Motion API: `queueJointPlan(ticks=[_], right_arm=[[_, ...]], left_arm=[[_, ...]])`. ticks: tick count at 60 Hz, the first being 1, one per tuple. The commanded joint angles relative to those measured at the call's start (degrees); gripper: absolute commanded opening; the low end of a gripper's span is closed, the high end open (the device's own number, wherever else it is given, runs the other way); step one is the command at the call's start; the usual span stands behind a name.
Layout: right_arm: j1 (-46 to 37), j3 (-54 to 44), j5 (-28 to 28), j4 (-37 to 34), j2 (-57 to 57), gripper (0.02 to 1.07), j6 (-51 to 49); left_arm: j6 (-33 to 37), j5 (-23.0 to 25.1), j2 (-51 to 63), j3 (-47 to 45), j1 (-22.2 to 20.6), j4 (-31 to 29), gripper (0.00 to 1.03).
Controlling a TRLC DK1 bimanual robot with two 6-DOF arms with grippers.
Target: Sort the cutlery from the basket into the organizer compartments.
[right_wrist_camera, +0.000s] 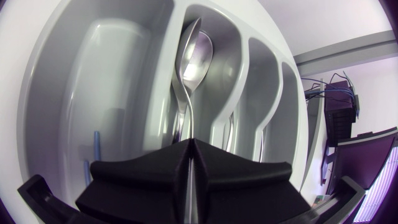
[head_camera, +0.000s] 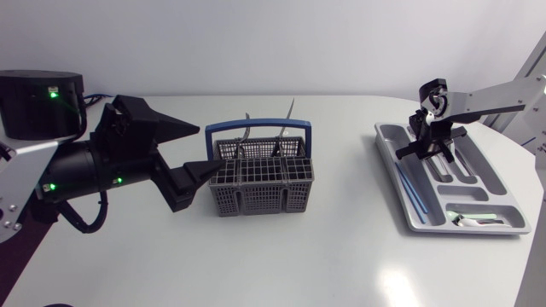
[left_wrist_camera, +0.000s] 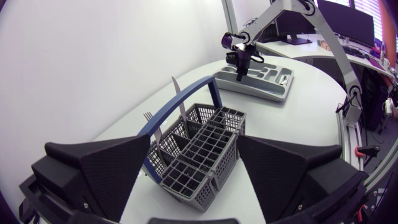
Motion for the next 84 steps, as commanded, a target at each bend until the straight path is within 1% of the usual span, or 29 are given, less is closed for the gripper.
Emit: queueJointPlan(ticks=[1, 4, 6, 8, 10, 14, 21, 30, 32, 35, 38, 42, 50, 54, 60, 66, 70, 73, 81, 84], right_arm=[[0.8, 1.0, 0.4, -0.8, 2.0, 0.15, -1.2], [0.9, 0.8, 0.4, -0.8, 1.8, 0.24, -1.2], [0.9, 0.7, 0.4, -1.0, 1.7, 0.34, -1.2], [0.9, 0.6, 0.4, -1.1, 1.7, 0.41, -1.3], [1.0, 0.4, 0.4, -1.2, 1.5, 0.44, -1.3], [1.1, 0.0, 0.3, -1.3, 0.9, 0.46, -1.4], [1.1, -0.8, -0.6, -1.3, -0.8, 0.53, -1.3], [0.9, -2.0, -1.9, -1.1, -3.6, 0.55, -1.2], [0.9, -2.4, -2.1, -1.0, -4.2, 0.58, -1.2], [0.9, -2.8, -2.4, -1.0, -4.9, 0.58, -1.1], [0.8, -3.2, -2.6, -0.9, -5.7, 0.61, -1.0], [0.4, -3.5, -3.5, -0.9, -6.9, 0.62, -0.8], [-1.1, -4.6, -7.8, -0.7, -11.1, 0.62, 0.0], [-2.0, -6.9, -12.6, -0.4, -15.7, 0.62, 0.3], [-1.5, -12.5, -19.4, 1.8, -23.3, 0.62, 0.1], [0.9, -18.2, -25.6, 3.4, -31.2, 0.62, -0.9], [2.5, -20.4, -28.6, 3.7, -35.0, 0.62, -1.4], [3.6, -21.7, -32.4, 3.7, -37.8, 0.62, -1.4], [7.8, -22.7, -38.0, 3.2, -41.0, 0.62, -0.9], [9.7, -22.8, -38.5, 3.2, -41.1, 0.62, -0.4]], left_arm=[[-0.3, -0.2, -0.7, 0.1, -0.5, -0.5, 0.97], [-0.3, -0.2, -0.7, 0.1, -0.5, -0.5, 0.97], [-0.3, -0.2, -0.7, 0.1, -0.6, -0.5, 0.97], [-0.3, -0.2, -0.7, 0.1, -0.6, -0.5, 0.97], [-0.3, -0.2, -0.7, 0.1, -0.6, -0.5, 0.97], [-0.3, -0.2, -0.7, 0.2, -0.6, -0.5, 0.97], [-0.3, -0.2, -0.7, 0.3, -0.5, -0.7, 0.97], [-0.4, -0.2, -0.9, 0.2, -0.7, -0.8, 0.97], [-0.4, -0.2, -0.9, 0.2, -0.8, -0.8, 0.97], [-0.5, -0.2, -0.9, 0.2, -0.8, -0.9, 0.97], [-0.5, -0.2, -0.9, 0.2, -0.9, -0.8, 0.97], [-0.5, -0.2, -1.1, 0.3, -1.1, -1.0, 0.97], [-0.5, -0.2, -1.4, 0.4, -1.1, -1.4, 0.97], [-0.5, -0.2, -1.5, 0.3, -1.0, -1.5, 0.97], [-0.3, -0.3, -1.5, 0.2, -0.7, -1.6, 0.97], [0.1, -0.3, -1.4, 0.7, 0.8, -1.6, 0.97], [0.2, -0.3, -1.2, 1.1, 1.6, -1.6, 0.97], [0.8, -0.5, -0.7, 1.1, 2.1, -1.5, 0.97], [0.9, -0.6, 1.6, 1.6, 3.8, -1.2, 0.96], [0.7, -0.6, 2.5, 1.8, 5.0, -1.2, 0.96]])
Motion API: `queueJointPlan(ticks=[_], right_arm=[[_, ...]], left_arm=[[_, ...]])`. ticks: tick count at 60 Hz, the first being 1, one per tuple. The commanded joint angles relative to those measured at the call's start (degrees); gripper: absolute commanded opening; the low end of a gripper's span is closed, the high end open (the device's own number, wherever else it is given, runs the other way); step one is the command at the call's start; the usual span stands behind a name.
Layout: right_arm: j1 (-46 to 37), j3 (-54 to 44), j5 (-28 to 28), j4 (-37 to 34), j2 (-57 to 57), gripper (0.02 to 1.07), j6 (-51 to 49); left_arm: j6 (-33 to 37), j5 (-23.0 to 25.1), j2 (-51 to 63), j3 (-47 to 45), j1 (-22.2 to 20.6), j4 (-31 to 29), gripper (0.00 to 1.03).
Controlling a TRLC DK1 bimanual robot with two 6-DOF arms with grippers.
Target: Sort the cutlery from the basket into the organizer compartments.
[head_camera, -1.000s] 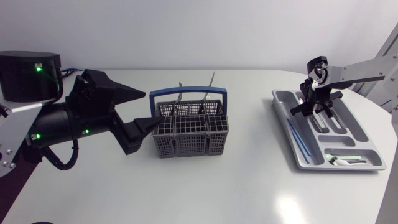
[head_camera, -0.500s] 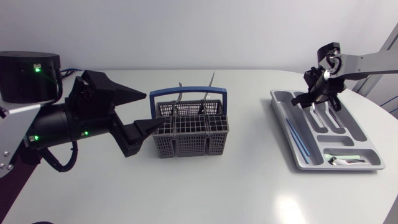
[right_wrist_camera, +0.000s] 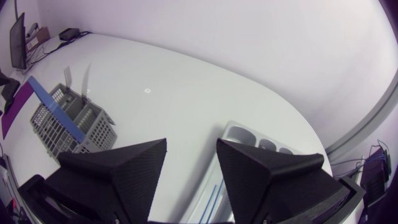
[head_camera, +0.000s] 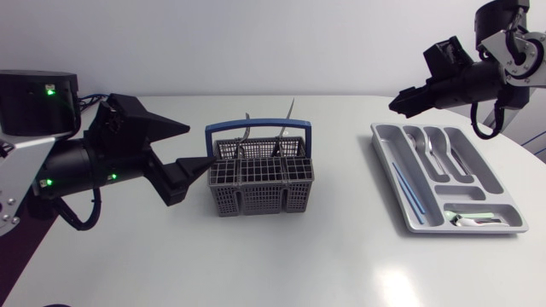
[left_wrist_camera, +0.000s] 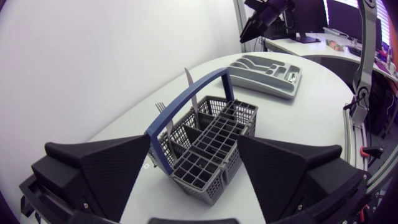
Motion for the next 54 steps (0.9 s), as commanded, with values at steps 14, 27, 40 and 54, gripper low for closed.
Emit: queueJointPlan(ticks=[14, 27, 40, 54], right_arm=[[8.2, -2.5, -5.5, 2.2, 0.8, 0.57, 2.9], [11.0, 0.1, -8.8, 4.3, 7.1, 0.11, 6.1], [12.7, 3.0, -13.1, 4.0, 11.9, 0.07, 8.6], [17.1, 4.5, -16.8, 2.4, 15.3, 0.07, 10.4]], left_arm=[[0.0, 0.9, 5.6, 1.9, 4.9, 0.9, 0.74], [-1.0, 0.9, 9.6, 2.0, 5.6, 4.3, 0.29], [-0.8, 2.0, 14.7, 2.7, 6.2, 4.2, 0.04], [-0.3, 3.8, 21.9, 3.2, 7.8, 8.0, 0.04]])
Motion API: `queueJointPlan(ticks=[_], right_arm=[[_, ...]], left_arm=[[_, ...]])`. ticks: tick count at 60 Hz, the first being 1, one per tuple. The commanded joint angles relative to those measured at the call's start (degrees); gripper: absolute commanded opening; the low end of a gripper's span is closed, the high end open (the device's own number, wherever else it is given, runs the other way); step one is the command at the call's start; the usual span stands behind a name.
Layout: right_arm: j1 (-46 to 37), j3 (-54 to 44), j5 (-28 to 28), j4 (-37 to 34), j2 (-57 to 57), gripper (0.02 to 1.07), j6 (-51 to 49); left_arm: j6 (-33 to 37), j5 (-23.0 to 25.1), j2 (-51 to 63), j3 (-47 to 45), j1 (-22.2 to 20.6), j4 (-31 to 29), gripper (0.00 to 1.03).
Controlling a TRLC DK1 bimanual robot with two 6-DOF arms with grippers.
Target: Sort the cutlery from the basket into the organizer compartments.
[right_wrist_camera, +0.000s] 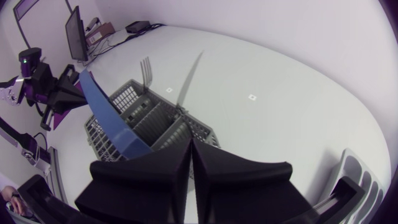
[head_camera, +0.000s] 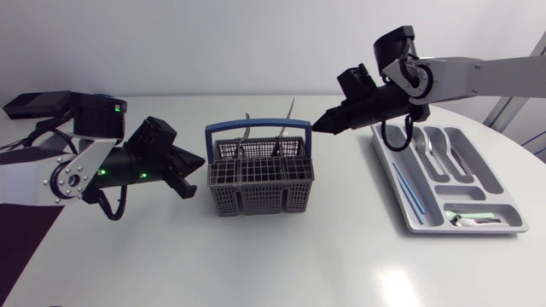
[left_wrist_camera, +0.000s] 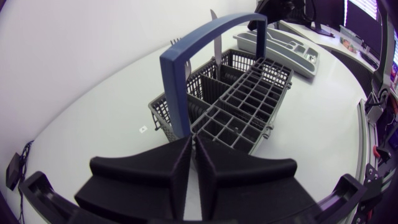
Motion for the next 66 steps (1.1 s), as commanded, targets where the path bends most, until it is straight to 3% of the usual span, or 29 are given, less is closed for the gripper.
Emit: queueJointPlan(ticks=[1, 14, 39, 54, 66], right_arm=[[1.8, 1.4, -1.7, -1.5, 2.3, 0.07, 2.0], [2.8, -1.9, -4.1, -5.3, -1.1, 0.07, -0.1], [8.4, -11.9, -4.2, -7.4, -9.3, 0.07, -1.9], [0.3, -10.5, -3.8, -3.5, -7.3, 0.07, -0.9], [-2.2, -5.1, -3.9, -0.6, -0.5, 0.07, 1.7]], left_arm=[[-0.3, 1.0, 2.5, 1.8, 0.6, 2.1, 0.04], [-1.0, 0.9, 9.2, 4.9, 0.7, 7.4, 0.04], [-0.4, 0.8, 20.7, 13.5, 1.3, 8.6, 0.04], [1.3, 2.1, 8.0, 5.4, 5.6, 6.2, 0.04], [4.1, 2.1, 1.1, -0.5, 5.9, 5.6, 0.04]])
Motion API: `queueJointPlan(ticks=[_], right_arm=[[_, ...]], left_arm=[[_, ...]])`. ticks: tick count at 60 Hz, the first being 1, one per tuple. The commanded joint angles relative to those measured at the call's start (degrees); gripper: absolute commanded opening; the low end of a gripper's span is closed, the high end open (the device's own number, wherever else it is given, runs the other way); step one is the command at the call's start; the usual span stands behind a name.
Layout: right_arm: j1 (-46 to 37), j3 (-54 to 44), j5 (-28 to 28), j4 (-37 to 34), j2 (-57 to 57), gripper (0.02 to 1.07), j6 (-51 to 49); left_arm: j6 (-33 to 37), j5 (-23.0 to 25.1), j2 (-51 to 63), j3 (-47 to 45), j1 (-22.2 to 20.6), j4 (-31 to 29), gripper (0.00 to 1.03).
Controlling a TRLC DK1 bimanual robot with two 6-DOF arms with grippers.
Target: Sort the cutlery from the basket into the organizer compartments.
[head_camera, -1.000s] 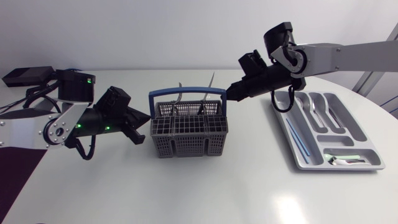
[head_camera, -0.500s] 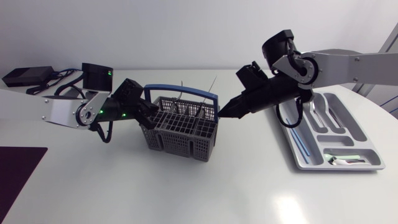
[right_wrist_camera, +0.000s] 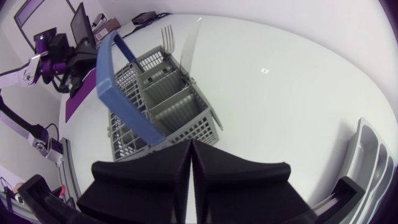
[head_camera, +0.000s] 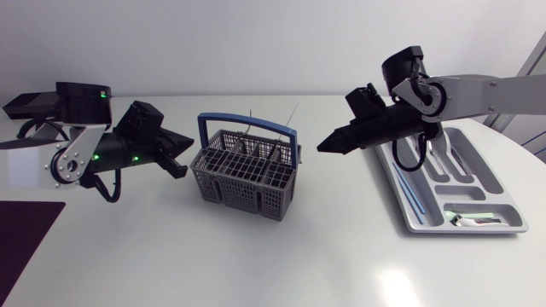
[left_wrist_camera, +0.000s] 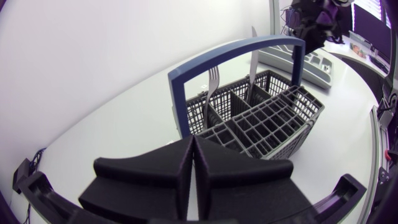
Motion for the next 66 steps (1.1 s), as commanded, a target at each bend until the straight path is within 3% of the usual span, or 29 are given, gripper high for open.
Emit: queueJointPlan(ticks=[1, 35, 47, 66], right_arm=[[-0.7, 3.2, -0.3, 1.3, 3.6, 0.07, 2.3], [0.8, 20.4, -4.4, 0.1, 22.8, 0.07, 8.3], [1.7, 19.9, -8.5, -2.0, 23.1, 0.07, 8.1], [3.5, 10.5, -10.4, -4.3, 16.3, 0.07, 4.8]], left_arm=[[2.1, 0.3, -1.6, -3.2, 0.4, -0.4, 0.04], [5.8, 0.8, 5.7, -7.4, 3.9, 2.6, 0.04], [4.4, 0.9, 9.6, -6.5, 3.2, 6.7, 0.04], [3.0, 2.4, 11.6, -3.8, 1.7, 6.7, 0.04]])
